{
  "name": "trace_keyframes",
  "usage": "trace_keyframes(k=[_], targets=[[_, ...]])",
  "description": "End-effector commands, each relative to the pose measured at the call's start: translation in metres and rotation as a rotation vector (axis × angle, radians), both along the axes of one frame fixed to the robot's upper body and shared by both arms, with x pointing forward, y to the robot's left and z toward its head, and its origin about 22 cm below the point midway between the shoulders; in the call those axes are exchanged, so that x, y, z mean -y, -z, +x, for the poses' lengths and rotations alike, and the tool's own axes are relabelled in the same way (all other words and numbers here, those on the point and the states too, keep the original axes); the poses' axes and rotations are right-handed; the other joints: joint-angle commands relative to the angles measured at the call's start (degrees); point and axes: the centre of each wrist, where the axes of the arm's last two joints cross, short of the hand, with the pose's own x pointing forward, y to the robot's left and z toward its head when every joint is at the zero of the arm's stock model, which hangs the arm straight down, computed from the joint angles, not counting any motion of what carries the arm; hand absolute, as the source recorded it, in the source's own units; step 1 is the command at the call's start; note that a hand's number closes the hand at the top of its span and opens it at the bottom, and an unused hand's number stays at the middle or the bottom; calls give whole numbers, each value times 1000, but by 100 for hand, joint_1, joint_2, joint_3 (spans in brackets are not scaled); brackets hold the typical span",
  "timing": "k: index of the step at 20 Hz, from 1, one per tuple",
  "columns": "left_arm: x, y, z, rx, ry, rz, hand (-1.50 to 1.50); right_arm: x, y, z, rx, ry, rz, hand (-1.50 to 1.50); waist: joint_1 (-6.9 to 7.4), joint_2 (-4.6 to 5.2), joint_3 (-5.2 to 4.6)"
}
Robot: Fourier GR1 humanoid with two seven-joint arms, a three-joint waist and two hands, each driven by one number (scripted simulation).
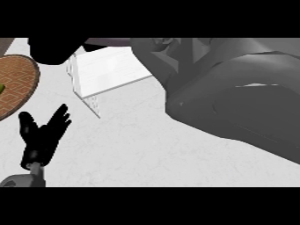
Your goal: Pick the eggplant from the tray and place it in the tiered shelf
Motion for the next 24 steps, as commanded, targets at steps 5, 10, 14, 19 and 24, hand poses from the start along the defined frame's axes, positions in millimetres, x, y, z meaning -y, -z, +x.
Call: trace_keyframes(k=[5,10,14,19,24], targets=[[-9,-2,-1,-21,-8,3,0,10,7,60,-53,-6,-86,150,65,37,-10],[-7,12,-3,-10,-5,21,0,12,5,83,-61,-24,-172,150,74,57,-15],[-3,-1,13,-19,1,13,0,3,16,94,-43,-23,-187,150,34,38,-11],[3,0,7,-11,27,0,0,6,46,123,-38,8,-162,150,161,79,-13],[-5,16,-6,-22,16,-8,0,2,41,128,-9,5,-179,150,126,61,-13]])
